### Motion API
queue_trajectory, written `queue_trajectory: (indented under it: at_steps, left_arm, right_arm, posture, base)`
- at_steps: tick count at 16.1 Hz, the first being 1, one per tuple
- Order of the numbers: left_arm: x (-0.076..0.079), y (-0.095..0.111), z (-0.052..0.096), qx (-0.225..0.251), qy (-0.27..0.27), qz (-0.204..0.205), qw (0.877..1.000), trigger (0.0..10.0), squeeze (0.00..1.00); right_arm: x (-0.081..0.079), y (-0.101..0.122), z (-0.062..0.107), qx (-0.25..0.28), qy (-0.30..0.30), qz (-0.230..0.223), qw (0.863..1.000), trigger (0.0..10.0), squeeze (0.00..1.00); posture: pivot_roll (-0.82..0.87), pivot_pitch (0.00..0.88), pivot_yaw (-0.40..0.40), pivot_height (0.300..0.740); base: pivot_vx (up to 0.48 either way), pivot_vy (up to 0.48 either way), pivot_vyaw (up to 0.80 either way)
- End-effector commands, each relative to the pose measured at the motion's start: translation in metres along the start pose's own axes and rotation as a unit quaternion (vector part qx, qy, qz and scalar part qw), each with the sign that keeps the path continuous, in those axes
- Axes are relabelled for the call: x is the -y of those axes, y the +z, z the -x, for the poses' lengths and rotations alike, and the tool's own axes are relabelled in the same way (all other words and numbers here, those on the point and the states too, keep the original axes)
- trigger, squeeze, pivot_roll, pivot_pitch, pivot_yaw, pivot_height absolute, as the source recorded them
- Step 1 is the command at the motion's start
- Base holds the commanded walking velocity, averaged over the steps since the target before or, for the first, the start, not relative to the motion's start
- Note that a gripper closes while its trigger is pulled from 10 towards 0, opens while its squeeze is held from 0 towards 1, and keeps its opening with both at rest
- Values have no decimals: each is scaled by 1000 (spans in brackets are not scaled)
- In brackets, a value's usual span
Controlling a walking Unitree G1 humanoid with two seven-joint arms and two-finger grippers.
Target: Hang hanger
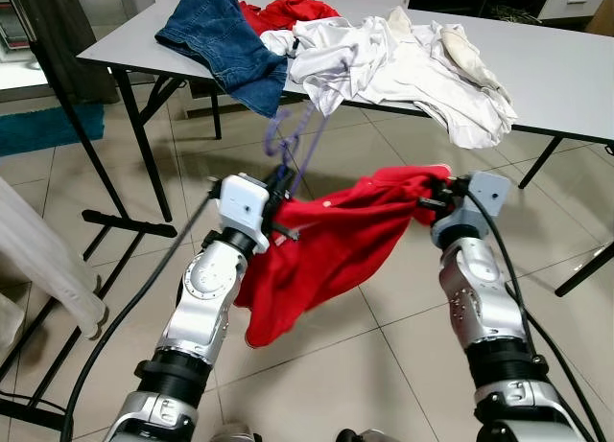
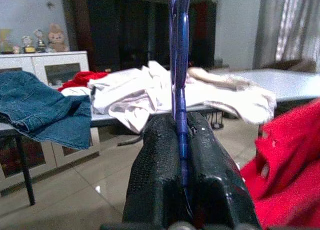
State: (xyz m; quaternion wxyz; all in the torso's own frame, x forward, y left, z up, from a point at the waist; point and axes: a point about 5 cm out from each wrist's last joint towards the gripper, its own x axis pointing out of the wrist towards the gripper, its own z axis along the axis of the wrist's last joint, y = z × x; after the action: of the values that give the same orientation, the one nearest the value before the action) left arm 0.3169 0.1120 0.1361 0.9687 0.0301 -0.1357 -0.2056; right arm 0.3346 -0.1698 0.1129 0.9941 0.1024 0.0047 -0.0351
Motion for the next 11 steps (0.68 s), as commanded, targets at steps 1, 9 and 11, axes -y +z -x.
queue_trajectory:
  at_steps: [1,9,11]
  left_arm:
    - [-2,13,-9,35,7,8,999,10000,0]
    - [-17,33,-13,125,103,60,985,10000,0]
    - [-27,33,-13,129,153,86,976,10000,0]
  right_arm:
    - [-4,4,1,15,11,-5,1000,0,0]
    - [6,13,5,53,-18,19,998,0,0]
    - [11,20,5,75,-33,43,996,0,0]
  posture:
    - [230,11,-41,740]
    - [225,14,-44,740]
    - [223,13,-44,740]
  base:
    - [0,0,0]
    - [0,0,0]
    - [0,0,0]
